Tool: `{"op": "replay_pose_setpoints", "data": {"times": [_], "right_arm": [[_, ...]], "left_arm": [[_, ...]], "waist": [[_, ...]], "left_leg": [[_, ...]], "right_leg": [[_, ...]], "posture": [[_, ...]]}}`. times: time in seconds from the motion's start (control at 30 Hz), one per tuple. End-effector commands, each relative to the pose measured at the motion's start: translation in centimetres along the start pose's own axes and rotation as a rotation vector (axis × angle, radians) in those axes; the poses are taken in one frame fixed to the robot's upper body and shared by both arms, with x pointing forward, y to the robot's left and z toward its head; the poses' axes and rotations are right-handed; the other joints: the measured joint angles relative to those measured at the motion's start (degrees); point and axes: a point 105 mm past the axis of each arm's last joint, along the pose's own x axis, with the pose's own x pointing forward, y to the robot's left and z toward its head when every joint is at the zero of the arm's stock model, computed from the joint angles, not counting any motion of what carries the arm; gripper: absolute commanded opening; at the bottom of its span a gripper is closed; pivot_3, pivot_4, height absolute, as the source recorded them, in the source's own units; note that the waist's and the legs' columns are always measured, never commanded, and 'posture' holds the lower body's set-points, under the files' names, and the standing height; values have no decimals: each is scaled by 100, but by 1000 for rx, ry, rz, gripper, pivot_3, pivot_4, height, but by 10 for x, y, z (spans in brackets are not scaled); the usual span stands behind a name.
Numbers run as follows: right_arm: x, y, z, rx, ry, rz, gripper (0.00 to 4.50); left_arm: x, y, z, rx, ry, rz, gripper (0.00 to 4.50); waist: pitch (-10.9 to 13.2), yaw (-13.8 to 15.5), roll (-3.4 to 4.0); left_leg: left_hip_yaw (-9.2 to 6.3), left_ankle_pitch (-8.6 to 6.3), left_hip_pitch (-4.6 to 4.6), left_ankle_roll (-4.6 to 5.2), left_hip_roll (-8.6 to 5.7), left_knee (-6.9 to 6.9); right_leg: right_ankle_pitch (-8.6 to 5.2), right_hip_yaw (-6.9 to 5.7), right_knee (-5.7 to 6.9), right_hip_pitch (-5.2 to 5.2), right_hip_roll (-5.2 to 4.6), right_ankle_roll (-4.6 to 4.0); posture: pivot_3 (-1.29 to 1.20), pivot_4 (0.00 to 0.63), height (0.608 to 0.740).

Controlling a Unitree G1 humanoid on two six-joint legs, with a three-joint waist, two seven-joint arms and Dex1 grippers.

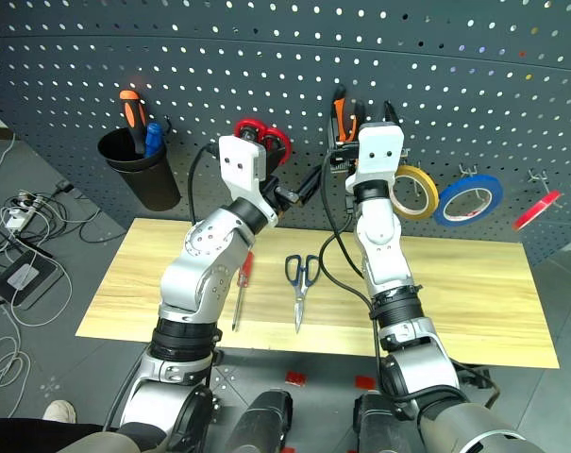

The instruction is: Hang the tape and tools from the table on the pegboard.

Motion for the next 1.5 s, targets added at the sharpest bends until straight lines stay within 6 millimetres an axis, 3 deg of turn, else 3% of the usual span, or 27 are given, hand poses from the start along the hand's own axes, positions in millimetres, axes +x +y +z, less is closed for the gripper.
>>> {"op": "replay_pose_setpoints", "data": {"times": [0.03, 0.27, 0.4, 0.53, 0.77, 0.9, 1.03, 1.13, 1.5], "right_arm": [[-1, -9, 26, -1, -64, -1, 4449], [-16, -8, 43, 53, -29, 86, 4449], [-39, -6, 37, 92, 67, 202, 4449], [-70, -14, 21, 77, 194, 332, 4449], [-138, -8, -1, 64, 382, 684, 4449], [-156, -4, -4, 62, 403, 798, 4449], [-173, 9, -2, 73, 395, 952, 4449], [-180, 16, -1, 87, 385, 1023, 4449], [-194, 13, -13, 81, 431, 1096, 4449]], "left_arm": [[-7, -12, 11, 7, -43, -41, 4500], [-21, -17, 4, 3, -6, -62, 4500], [-33, -16, -9, 16, 53, -46, 4500], [-52, -10, -32, 69, 153, 12, 4500], [-86, 5, -80, 126, 360, 172, 4500], [-96, 12, -95, 135, 434, 238, 4500], [-108, 18, -123, 147, 580, 293, 4500], [-107, 7, -136, 116, 624, 246, 4500], [-86, -21, -166, 60, 687, 173, 4500]], "waist": [[0, -2, 0], [0, -3, 0], [0, 0, 0], [1, -2, -1], [9, -27, -7], [28, -47, -11], [110, -54, -14], [238, -67, -14], [637, -207, -25]], "left_leg": [[0, 0, 0, 0, 0, 0], [1, 0, 0, 0, 0, 1], [-1, -1, 1, 2, 0, 1], [-2, -3, 2, 5, -2, 1], [-11, -17, 7, 30, -1, -2], [-15, -23, 8, 40, 1, 0], [-21, -24, 29, 43, 0, 0], [-27, -36, 86, 64, 0, -11], [-30, -36, 84, 64, 5, -2]], "right_leg": [[0, 1, 0, 0, 0, 0], [0, 3, -3, -1, 1, 0], [0, 3, -7, 1, 1, 0], [0, 5, -13, 5, 0, 0], [0, 1, -32, 18, 2, 0], [0, 2, -31, 20, 3, 0], [0, -6, -38, 48, 3, 0], [-4, 1, -49, 104, 3, -1], [-3, 9, -42, 101, -2, -1]], "posture": [[210, 209, 740], [195, 209, 740], [190, 217, 740], [173, 240, 740], [142, 280, 740], [136, 290, 740], [117, 337, 740], [102, 365, 740], [37, 446, 740]]}}
